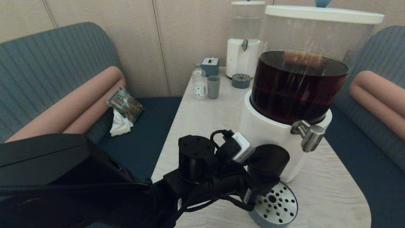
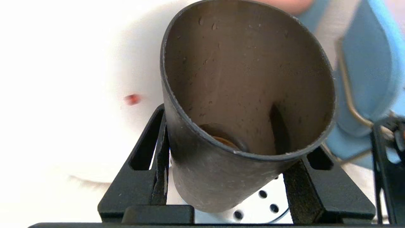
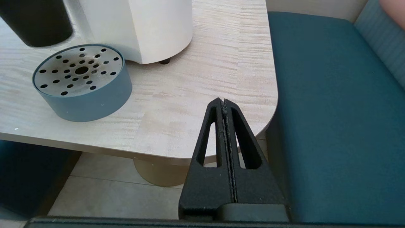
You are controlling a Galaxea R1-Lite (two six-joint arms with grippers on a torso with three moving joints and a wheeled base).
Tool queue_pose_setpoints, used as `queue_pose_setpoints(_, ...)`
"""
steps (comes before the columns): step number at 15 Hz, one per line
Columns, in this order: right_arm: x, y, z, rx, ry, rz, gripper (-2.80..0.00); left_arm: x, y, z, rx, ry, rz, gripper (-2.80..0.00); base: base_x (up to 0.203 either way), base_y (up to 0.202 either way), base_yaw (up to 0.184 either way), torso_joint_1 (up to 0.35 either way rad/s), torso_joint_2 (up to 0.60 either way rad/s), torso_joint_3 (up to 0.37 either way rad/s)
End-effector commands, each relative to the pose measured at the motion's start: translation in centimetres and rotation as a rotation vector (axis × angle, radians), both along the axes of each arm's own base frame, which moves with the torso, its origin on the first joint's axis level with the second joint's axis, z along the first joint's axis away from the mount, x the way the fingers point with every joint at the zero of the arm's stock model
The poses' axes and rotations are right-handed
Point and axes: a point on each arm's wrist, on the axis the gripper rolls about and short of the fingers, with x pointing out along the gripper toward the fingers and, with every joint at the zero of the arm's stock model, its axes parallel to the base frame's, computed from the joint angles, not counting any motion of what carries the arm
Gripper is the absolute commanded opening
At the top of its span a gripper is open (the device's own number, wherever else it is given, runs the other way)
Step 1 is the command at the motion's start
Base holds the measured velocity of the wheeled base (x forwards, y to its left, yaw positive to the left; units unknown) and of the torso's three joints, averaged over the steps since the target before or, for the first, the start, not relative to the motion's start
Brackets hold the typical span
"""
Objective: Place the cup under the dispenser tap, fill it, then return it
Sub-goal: Place the cup next to the water dispenser
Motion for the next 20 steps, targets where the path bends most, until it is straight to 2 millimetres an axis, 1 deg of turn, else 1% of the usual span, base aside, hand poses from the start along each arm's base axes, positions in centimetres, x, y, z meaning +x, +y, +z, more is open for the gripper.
queue_pose_setpoints(1,0.0,0.0,0.0,0.0,0.001,0.001,-2.8,-0.1,1.2,1.2,-0.023,-0.008,0.074,-2.8,0.0,0.0,0.0,0.0,0.0,0.0)
queue_pose_setpoints(3,0.0,0.0,0.0,0.0,0.001,0.001,-2.8,0.6,2.3,1.8,-0.047,0.002,0.172,-2.8,0.0,0.0,0.0,0.0,0.0,0.0)
queue_pose_setpoints(6,0.0,0.0,0.0,0.0,0.001,0.001,-2.8,2.0,3.7,2.0,-0.06,0.0,0.318,-2.8,0.0,0.0,0.0,0.0,0.0,0.0)
queue_pose_setpoints(10,0.0,0.0,0.0,0.0,0.001,0.001,-2.8,4.8,6.2,2.3,-0.084,-0.005,0.454,-2.8,0.0,0.0,0.0,0.0,0.0,0.0)
queue_pose_setpoints(12,0.0,0.0,0.0,0.0,0.001,0.001,-2.8,7.0,7.7,1.9,-0.089,-0.007,0.523,-2.8,0.0,0.0,0.0,0.0,0.0,0.0)
queue_pose_setpoints(15,0.0,0.0,0.0,0.0,0.001,0.001,-2.8,10.9,9.6,1.4,-0.107,-0.026,0.611,-2.8,0.0,0.0,0.0,0.0,0.0,0.0)
queue_pose_setpoints(18,0.0,0.0,0.0,0.0,0.001,0.001,-2.8,15.3,11.7,-0.2,-0.117,-0.037,0.696,-2.8,0.0,0.0,0.0,0.0,0.0,0.0)
queue_pose_setpoints(20,0.0,0.0,0.0,0.0,0.001,0.001,-2.8,17.7,12.5,-1.2,-0.152,-0.024,0.736,-2.8,0.0,0.0,0.0,0.0,0.0,0.0)
